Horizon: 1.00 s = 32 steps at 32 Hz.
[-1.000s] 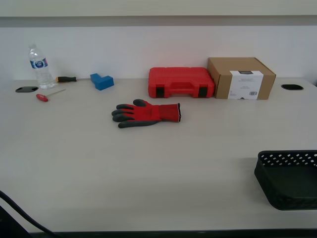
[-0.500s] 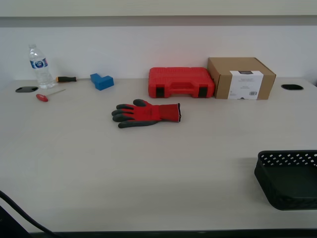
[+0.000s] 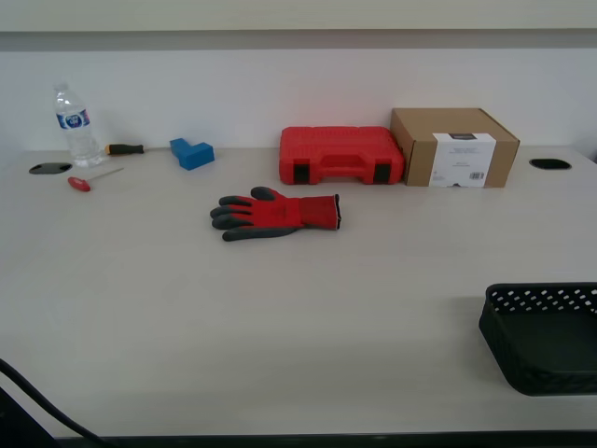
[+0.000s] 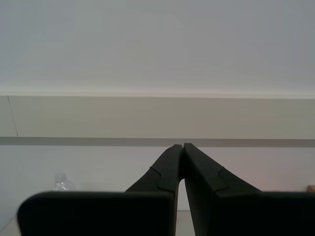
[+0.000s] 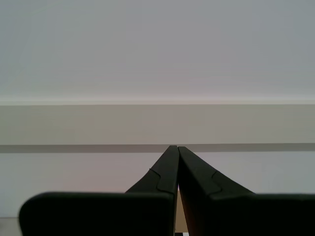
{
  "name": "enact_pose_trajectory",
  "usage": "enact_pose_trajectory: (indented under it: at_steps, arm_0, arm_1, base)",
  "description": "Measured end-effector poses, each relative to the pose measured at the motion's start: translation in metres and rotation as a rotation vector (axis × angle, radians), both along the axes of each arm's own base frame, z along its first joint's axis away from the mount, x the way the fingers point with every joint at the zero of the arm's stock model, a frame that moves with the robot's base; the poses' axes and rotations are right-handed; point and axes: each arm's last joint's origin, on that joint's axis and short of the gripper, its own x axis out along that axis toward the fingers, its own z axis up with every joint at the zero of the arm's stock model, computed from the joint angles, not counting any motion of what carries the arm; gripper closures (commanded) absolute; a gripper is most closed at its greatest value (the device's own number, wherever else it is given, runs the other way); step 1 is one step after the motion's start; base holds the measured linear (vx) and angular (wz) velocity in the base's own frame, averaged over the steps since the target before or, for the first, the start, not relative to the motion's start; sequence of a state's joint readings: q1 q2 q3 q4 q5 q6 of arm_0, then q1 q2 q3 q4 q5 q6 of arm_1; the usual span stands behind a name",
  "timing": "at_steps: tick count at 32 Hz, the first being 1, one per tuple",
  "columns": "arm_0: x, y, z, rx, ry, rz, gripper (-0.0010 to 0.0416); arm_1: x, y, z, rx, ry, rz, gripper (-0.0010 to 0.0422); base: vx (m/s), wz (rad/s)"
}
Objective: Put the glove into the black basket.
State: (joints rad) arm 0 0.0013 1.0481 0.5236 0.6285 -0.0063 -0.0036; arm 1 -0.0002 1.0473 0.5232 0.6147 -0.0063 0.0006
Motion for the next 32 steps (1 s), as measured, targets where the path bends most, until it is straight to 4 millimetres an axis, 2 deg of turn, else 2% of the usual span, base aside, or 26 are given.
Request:
enact_pose_trajectory:
  at_steps: [5,10,14,16,20,22,23,28,30,32]
  arm_0:
    - [0.0,0.002,0.0,0.04,-0.001,0.033,0.0405]
    - [0.005,0.009,0.006,0.128,0.002,0.22,0.0405]
    - [0.02,0.021,0.01,0.133,0.052,0.283,0.0405]
    - [0.033,0.031,0.012,0.135,0.116,0.327,0.0405]
    - [0.065,0.065,0.008,0.111,0.268,0.463,0.0405]
    - [0.081,0.09,0.003,0.077,0.353,0.538,0.0405]
    - [0.09,0.109,0.0,0.04,0.404,0.587,0.0405]
    - [0.109,0.174,-0.02,-0.109,0.505,0.747,0.0405]
    - [0.114,0.21,-0.036,-0.173,0.562,0.831,0.0405]
    - [0.122,0.223,-0.042,-0.205,0.605,0.847,0.0405]
  arm_1:
    - [0.0,0.0,0.0,0.0,0.0,0.0,0.0412]
    - [0.0,0.0,0.0,0.0,0.0,0.0,0.0412]
    - [0.0,0.0,0.0,0.0,0.0,0.0,0.0412]
    - [0.0,0.0,0.0,0.0,0.0,0.0,0.0412]
    - [0.0,0.0,0.0,0.0,0.001,0.0,0.0412]
    - [0.0,0.0,0.0,0.0,0.002,0.0,0.0412]
    - [0.0,0.0,0.0,0.0,0.002,0.0,0.0412]
    - [0.0,0.0,0.0,0.0,0.003,0.0,0.0412]
    - [0.0,0.0,0.0,0.0,0.004,0.0,0.0412]
    - [0.0,0.0,0.0,0.0,0.005,0.0,0.0412]
  base:
    - [0.0,0.0]
    - [0.0,0.0]
    - [0.0,0.0]
    - [0.0,0.0]
    - [0.0,0.0]
    - [0.0,0.0]
    - [0.0,0.0]
    - [0.0,0.0]
    - [0.0,0.0]
    - [0.0,0.0]
